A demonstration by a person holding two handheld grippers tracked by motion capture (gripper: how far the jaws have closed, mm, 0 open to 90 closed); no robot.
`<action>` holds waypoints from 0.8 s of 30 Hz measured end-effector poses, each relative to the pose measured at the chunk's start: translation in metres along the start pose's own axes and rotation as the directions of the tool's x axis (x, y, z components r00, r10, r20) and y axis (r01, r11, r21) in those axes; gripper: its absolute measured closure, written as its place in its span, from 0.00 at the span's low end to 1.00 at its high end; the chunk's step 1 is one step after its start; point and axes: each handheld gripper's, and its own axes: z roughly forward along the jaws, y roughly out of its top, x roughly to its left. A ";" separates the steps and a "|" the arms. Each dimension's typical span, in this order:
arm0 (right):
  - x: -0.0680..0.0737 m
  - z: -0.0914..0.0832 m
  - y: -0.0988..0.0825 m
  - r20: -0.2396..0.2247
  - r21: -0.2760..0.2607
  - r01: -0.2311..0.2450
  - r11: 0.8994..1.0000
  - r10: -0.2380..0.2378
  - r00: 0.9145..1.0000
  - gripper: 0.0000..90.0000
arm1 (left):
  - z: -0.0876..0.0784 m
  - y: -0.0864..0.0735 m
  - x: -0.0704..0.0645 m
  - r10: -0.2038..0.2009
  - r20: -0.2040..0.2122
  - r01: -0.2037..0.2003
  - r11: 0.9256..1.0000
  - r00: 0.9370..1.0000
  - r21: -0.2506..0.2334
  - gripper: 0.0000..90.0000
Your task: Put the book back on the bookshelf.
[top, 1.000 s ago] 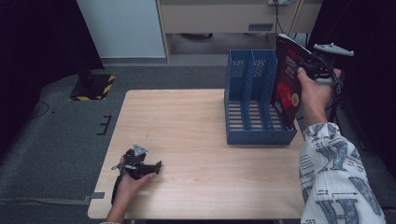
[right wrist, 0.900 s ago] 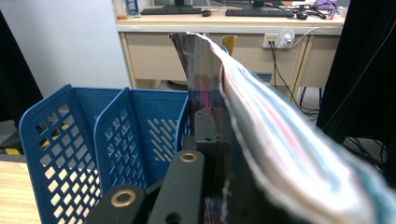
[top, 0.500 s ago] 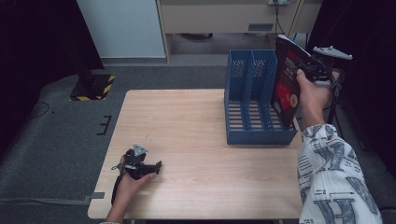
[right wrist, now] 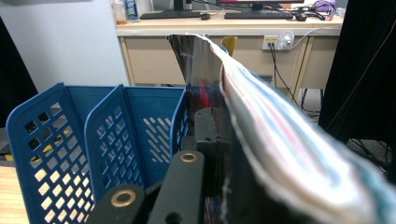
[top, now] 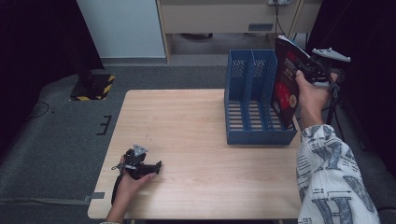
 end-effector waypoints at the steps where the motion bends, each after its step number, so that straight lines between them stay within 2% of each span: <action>1: 0.000 0.000 0.000 -0.002 -0.001 -0.001 1.000 0.001 1.000 0.97 | 0.000 0.000 0.000 0.000 0.000 0.000 1.000 1.000 0.000 0.00; 24: 0.001 0.014 -0.029 -0.024 0.017 0.000 1.000 0.000 1.000 0.97 | 0.000 0.000 0.000 0.001 0.001 -0.001 1.000 1.000 0.002 0.00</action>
